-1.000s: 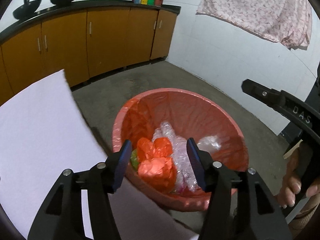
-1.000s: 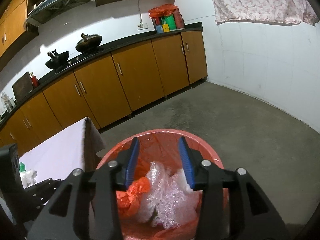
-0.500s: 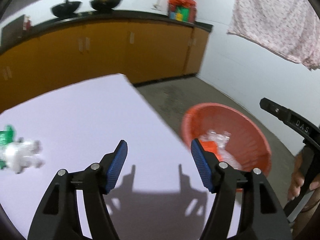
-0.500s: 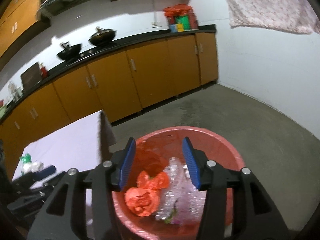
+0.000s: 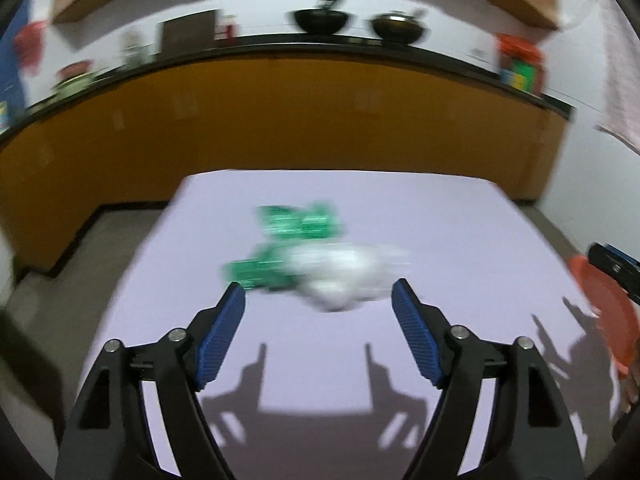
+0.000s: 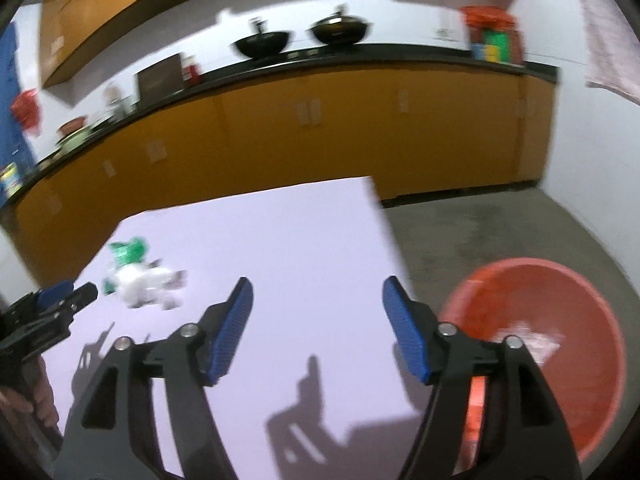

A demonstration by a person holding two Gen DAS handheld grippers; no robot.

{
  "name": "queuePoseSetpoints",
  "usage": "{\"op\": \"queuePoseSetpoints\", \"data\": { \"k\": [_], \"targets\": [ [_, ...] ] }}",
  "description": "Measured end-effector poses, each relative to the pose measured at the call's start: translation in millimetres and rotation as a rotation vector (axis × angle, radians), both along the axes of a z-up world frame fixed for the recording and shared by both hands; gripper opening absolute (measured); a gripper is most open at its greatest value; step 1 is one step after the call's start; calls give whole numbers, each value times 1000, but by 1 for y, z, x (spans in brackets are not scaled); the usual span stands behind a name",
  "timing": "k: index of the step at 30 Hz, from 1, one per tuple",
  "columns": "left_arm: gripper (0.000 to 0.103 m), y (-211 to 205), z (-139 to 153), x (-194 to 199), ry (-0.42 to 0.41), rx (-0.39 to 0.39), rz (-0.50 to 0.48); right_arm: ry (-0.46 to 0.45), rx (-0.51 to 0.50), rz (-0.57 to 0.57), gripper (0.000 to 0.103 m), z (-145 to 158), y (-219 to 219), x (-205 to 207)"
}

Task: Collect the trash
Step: 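Move both grippers back to the green and white bags on the table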

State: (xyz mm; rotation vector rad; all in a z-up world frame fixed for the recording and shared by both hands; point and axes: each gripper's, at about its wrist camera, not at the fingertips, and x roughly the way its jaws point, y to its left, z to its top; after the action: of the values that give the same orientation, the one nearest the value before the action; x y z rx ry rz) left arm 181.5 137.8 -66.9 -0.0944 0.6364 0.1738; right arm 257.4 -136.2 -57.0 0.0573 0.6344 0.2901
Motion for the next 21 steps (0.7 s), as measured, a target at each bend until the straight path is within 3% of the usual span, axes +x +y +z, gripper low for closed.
{"op": "queuePoseSetpoints", "data": {
  "k": [7,10,15,21],
  "targets": [
    [84,78,4,-27,-31,-9,177,40,8,170,74,-14,94,15],
    [84,107,6,-32,-45,-4,225,28,-21,248,81,-19,135,18],
    [85,140,8,-34,-67,-13,283,4,-93,364,88,-26,187,25],
    [85,155,5,-24,-65,-21,299,40,-180,446,89,-41,220,50]
  ]
}}
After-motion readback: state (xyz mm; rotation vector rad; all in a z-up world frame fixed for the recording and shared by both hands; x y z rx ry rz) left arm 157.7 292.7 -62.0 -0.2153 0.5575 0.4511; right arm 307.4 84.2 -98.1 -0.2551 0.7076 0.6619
